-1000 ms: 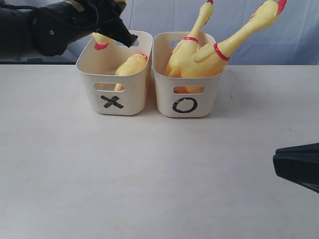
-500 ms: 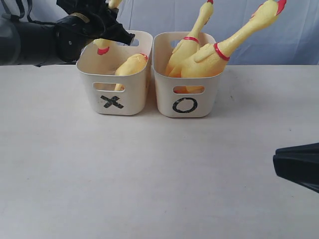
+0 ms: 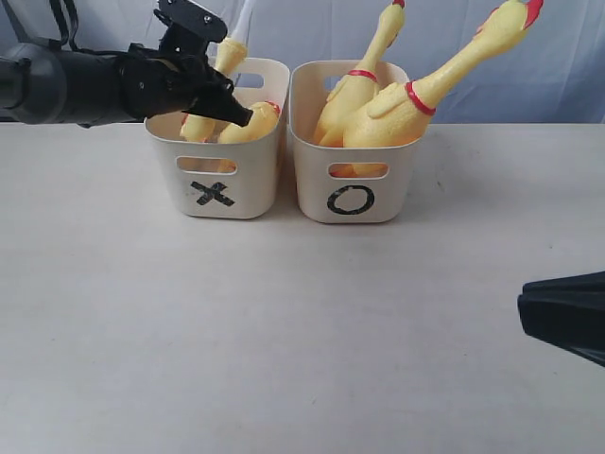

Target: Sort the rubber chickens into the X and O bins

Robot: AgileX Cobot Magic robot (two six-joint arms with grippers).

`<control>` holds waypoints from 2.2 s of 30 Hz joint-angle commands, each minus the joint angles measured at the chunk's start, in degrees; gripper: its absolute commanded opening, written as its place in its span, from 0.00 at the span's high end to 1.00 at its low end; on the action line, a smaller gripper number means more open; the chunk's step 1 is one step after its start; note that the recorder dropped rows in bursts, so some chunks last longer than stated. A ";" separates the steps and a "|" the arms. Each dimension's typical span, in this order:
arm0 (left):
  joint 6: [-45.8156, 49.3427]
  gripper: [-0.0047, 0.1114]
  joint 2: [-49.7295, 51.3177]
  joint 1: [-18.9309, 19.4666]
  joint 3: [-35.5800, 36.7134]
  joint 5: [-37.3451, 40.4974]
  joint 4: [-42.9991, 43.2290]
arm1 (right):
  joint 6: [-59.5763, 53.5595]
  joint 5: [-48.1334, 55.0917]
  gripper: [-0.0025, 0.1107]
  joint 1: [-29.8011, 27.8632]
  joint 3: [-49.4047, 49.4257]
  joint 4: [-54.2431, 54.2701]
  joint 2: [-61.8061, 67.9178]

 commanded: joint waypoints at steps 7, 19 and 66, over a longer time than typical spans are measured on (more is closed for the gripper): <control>-0.50 0.48 0.12 1.15 -0.42 2.67 -1.84 | -0.25 -0.21 0.98 -0.07 0.25 0.30 -0.30; -0.50 0.43 -3.20 1.15 -0.42 5.10 -3.11 | -0.25 -0.65 0.98 -0.07 0.25 0.28 -0.30; -0.50 0.43 -24.46 1.28 -0.42 25.18 6.43 | -0.20 -0.91 0.98 -9.62 0.25 2.21 -9.22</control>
